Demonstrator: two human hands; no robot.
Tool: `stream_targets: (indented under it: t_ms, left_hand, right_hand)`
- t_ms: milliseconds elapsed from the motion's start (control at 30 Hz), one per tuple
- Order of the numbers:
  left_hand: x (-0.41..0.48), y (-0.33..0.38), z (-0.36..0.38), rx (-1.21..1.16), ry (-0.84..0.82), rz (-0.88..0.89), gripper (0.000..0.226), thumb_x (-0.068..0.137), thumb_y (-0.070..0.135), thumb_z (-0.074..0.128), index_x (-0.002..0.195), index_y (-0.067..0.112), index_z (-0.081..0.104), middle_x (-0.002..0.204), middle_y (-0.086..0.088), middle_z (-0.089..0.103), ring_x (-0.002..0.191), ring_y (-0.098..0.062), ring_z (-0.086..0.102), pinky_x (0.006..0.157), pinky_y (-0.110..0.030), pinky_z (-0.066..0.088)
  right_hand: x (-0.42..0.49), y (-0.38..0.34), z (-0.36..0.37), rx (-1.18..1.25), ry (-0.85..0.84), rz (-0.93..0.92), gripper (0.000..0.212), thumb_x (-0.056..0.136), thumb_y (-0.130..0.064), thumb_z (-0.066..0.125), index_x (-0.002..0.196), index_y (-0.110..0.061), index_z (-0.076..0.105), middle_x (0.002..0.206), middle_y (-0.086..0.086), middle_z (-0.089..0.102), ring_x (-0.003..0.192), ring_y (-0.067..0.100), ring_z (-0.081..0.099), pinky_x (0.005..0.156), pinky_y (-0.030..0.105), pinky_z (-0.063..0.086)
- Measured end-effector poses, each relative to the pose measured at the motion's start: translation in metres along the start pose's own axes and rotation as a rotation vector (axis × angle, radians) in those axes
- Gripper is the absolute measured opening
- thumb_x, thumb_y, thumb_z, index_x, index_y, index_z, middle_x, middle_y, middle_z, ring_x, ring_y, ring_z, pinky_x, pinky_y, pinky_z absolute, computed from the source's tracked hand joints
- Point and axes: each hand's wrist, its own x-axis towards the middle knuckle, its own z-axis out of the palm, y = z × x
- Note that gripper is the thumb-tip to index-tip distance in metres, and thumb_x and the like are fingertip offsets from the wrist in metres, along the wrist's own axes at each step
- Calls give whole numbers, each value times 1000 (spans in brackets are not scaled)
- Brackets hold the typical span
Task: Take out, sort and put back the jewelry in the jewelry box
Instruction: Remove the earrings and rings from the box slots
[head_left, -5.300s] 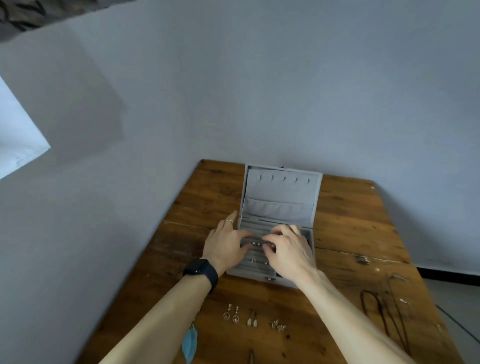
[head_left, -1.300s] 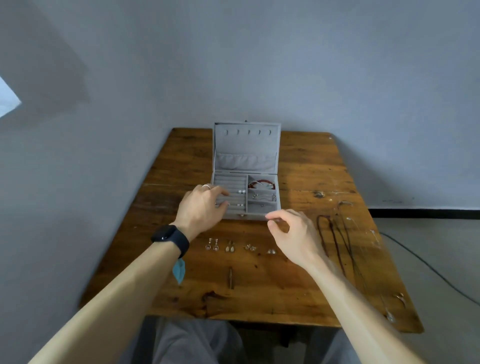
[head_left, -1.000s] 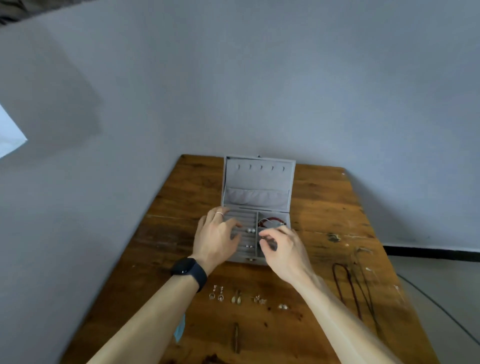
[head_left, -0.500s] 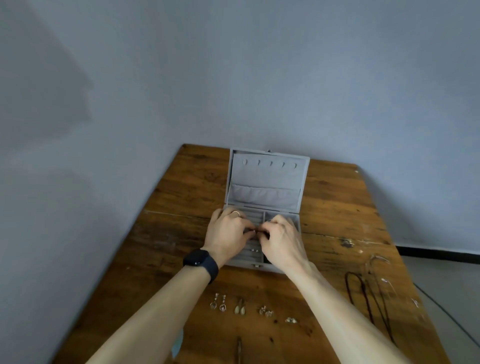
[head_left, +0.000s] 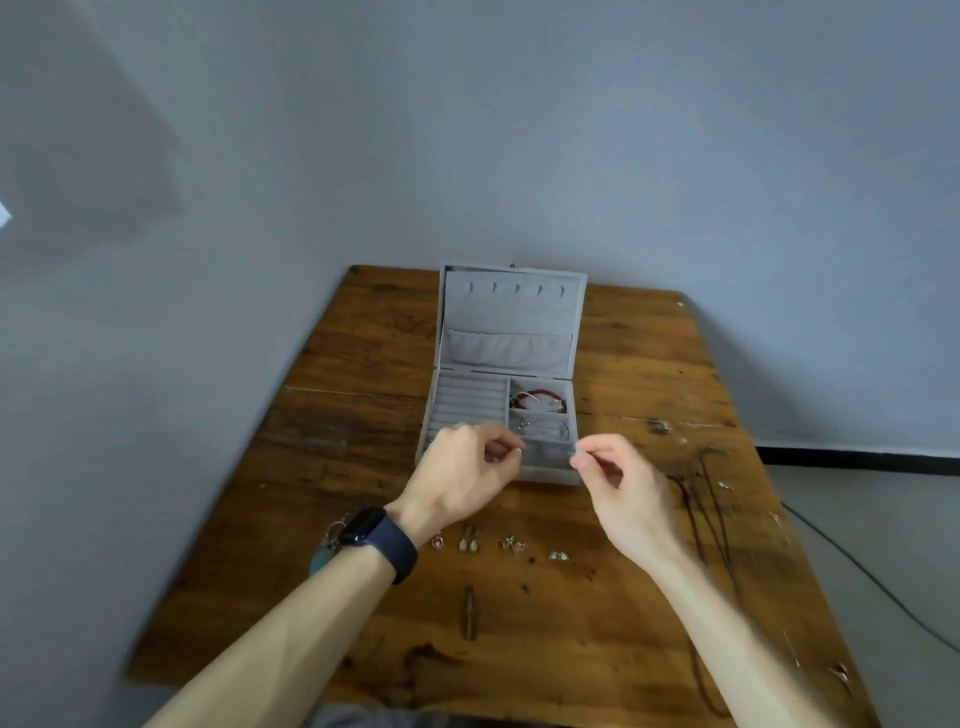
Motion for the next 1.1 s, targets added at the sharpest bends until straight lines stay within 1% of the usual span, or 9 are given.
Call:
stream_targets:
  t_ms: [100,200,367,467,567,700,833,1000,1100]
  left_hand:
    - [-14,19,19,-9,-82,18,19,94,34,63,110,29,73,100,12,73,91,1,66,83,-15,54]
    - [-21,34,41,44,-163,30,20,94,36,62,111,30,70,103,11,73,90,0,66,82,-21,57]
    - [-25,51,70,149,-195,38,18,91,38,63,105,29,71,98,9,74,89,-7,69,81,-34,60]
    - [-26,53,78,258,-192,43,18,91,45,65,102,33,72,98,11,73,92,-10,67,87,-38,56]
    - [-29,48,83,369,-162,53,17,90,49,65,98,38,75,105,16,70,104,-12,60,95,-43,50]
    - [-32,47,85,405,-124,20,17,89,50,67,100,40,77,117,16,65,116,-15,51,99,-39,40]
    - [-34,50,89,422,-103,18,21,89,52,66,102,40,77,121,14,64,117,-15,49,98,-37,37]
    - [-35,53,92,427,-120,33,26,91,54,63,107,39,76,120,12,65,117,-16,51,98,-38,40]
    - [-35,52,90,421,-136,30,24,93,48,62,111,38,75,123,12,65,121,-17,50,102,-39,39]
  right_hand:
    - [-30,20,-22,-52,-61,69,11,98,-26,62,107,-30,66,102,-23,68,98,-13,59,76,3,43]
    - [-47,34,-36,-124,-113,123,10,98,-27,60,107,-31,64,102,-20,68,100,-4,62,84,16,48]
    - [-54,38,-50,-218,-256,145,9,98,-32,60,107,-32,64,103,-18,68,99,2,63,85,21,51]
    - [-51,35,-54,-237,-338,120,12,99,-32,60,108,-31,67,104,-16,69,99,4,63,83,21,50]
    - [-47,32,-53,-276,-389,78,16,98,-29,61,112,-28,70,106,-13,69,98,5,63,82,20,46]
    - [-41,32,-50,-300,-452,51,17,98,-27,62,110,-27,73,107,-10,71,97,7,64,86,23,50]
    - [-40,36,-45,-298,-440,54,20,99,-29,60,113,-26,74,111,-7,72,102,12,65,89,28,52]
    - [-44,42,-45,-260,-386,57,25,99,-27,59,121,-25,71,116,-6,72,107,11,64,88,23,47]
    - [-45,46,-46,-244,-368,72,24,99,-25,60,120,-24,71,115,-6,72,107,9,65,88,20,46]
